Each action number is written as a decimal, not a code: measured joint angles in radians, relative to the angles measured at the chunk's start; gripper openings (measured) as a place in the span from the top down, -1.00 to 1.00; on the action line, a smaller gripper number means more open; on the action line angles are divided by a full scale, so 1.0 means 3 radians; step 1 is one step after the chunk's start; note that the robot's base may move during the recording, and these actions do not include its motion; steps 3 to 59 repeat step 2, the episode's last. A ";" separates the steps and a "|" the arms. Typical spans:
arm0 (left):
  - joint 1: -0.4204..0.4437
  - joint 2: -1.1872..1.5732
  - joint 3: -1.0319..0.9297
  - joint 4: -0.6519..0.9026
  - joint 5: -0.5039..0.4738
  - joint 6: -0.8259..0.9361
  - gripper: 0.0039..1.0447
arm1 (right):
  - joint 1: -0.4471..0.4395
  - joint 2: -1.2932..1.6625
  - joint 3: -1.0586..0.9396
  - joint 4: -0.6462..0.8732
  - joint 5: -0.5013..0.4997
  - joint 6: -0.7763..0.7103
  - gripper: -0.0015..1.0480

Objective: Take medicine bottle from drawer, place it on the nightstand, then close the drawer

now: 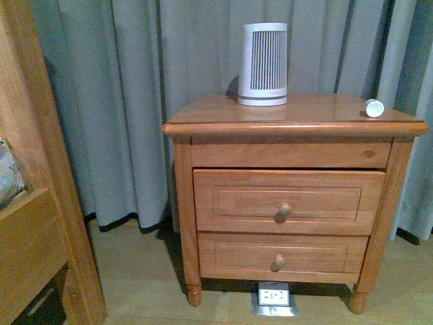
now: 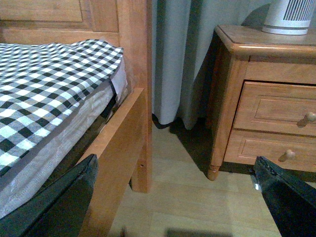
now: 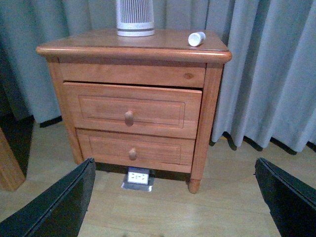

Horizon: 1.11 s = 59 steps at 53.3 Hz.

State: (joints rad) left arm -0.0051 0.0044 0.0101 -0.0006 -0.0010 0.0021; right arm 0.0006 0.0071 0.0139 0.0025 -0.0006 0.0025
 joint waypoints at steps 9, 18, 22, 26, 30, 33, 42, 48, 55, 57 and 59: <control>0.0000 0.0000 0.0000 0.0000 0.0000 0.0000 -0.87 | 0.0000 0.0000 0.0000 0.0000 0.0000 0.0001 -0.87; 0.0000 0.0000 0.0000 0.0000 0.0000 0.0000 -0.87 | 0.0000 0.0000 0.0000 0.0000 0.0000 0.0001 -0.87; 0.0000 0.0000 0.0000 0.0000 0.0000 0.0000 -0.87 | 0.0000 0.0000 0.0000 0.0000 0.0000 0.0001 -0.87; 0.0000 0.0000 0.0000 0.0000 0.0000 0.0000 -0.87 | 0.0000 0.0000 0.0000 0.0000 0.0000 0.0001 -0.87; 0.0000 0.0000 0.0000 0.0000 0.0000 0.0000 -0.87 | 0.0000 0.0000 0.0000 0.0000 0.0000 0.0001 -0.87; 0.0000 0.0000 0.0000 0.0000 0.0000 0.0000 -0.87 | 0.0000 0.0000 0.0000 0.0000 0.0000 0.0001 -0.87; 0.0000 0.0000 0.0000 0.0000 0.0000 0.0000 -0.87 | 0.0000 0.0000 0.0000 0.0000 0.0000 0.0001 -0.87; 0.0000 0.0000 0.0000 0.0000 0.0000 0.0000 -0.87 | 0.0000 0.0000 0.0000 0.0000 0.0000 0.0001 -0.87; 0.0000 0.0000 0.0000 0.0000 0.0000 0.0000 -0.87 | 0.0000 0.0000 0.0000 0.0000 0.0000 0.0001 -0.87; 0.0000 0.0000 0.0000 0.0000 0.0000 0.0000 -0.87 | 0.0000 0.0000 0.0000 0.0000 0.0000 0.0001 -0.87; 0.0000 0.0000 0.0000 0.0000 0.0000 0.0000 -0.87 | 0.0000 0.0000 0.0000 0.0000 0.0000 0.0001 -0.87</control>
